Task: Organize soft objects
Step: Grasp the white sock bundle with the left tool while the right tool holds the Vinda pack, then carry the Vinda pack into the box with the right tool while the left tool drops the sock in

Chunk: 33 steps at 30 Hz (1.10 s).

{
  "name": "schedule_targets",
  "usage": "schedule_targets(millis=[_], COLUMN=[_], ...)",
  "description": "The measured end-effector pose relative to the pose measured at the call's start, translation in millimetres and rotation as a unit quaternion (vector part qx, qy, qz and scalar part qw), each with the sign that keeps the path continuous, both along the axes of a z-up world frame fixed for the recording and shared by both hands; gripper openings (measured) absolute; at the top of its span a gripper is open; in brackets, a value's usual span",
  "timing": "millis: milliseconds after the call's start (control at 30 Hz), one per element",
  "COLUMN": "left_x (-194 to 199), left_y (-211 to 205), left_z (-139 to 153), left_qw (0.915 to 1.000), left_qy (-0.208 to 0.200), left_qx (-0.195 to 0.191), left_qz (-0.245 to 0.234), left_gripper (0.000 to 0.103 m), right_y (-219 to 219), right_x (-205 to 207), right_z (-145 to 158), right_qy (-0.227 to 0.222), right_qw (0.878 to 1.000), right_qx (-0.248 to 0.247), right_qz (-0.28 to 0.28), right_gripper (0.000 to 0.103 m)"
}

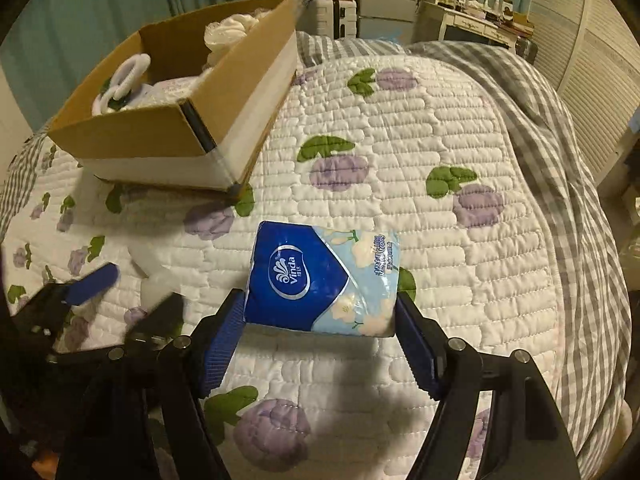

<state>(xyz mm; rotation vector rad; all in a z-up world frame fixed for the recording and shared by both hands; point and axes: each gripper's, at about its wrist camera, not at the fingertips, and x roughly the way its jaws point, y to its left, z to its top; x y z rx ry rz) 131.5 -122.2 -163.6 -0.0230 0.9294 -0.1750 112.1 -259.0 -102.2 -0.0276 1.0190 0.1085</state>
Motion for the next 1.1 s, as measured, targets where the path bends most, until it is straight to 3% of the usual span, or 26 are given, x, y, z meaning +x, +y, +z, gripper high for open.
schedule_targets(millis=[33, 100, 167, 267, 633, 867, 1100], left_x=[0.5, 2.8, 4.2, 4.7, -26.9, -36.1, -28.1], left_y=[-2.6, -7.0, -8.1, -3.9, 26.8, 46.7, 65.1], left_z=[-1.9, -6.2, -6.8, -3.8, 41.7, 99.6, 167.8], left_qw=[1.0, 0.9998, 0.9998, 0.9999, 0.9987, 0.9949, 0.984], left_qy=[-0.001, -0.002, -0.005, -0.005, -0.041, -0.098, -0.177], left_qx=[0.003, 0.015, 0.016, 0.002, 0.0, 0.0, 0.015], left_qz=[-0.004, -0.012, -0.014, -0.015, -0.028, -0.023, -0.016], left_gripper=[0.07, 0.063, 0.045, 0.033, 0.03, 0.03, 0.03], right_y=[1.5, 2.1, 1.8, 0.9, 9.0, 30.1, 56.3], right_x=[-1.1, -2.3, -1.7, -2.5, -19.9, -28.5, -17.1], right_z=[1.1, 2.3, 0.6, -1.1, 32.0, 96.3, 170.6], right_qy=[-0.003, -0.008, -0.01, -0.014, -0.064, -0.123, -0.195], right_qw=[1.0, 1.0, 1.0, 1.0, 0.998, 0.992, 0.979], right_qx=[0.0, 0.0, 0.001, 0.003, 0.006, 0.003, 0.002], right_qz=[0.001, 0.003, 0.003, 0.002, 0.008, 0.036, 0.064], right_gripper=[0.073, 0.073, 0.073, 0.073, 0.073, 0.073, 0.073])
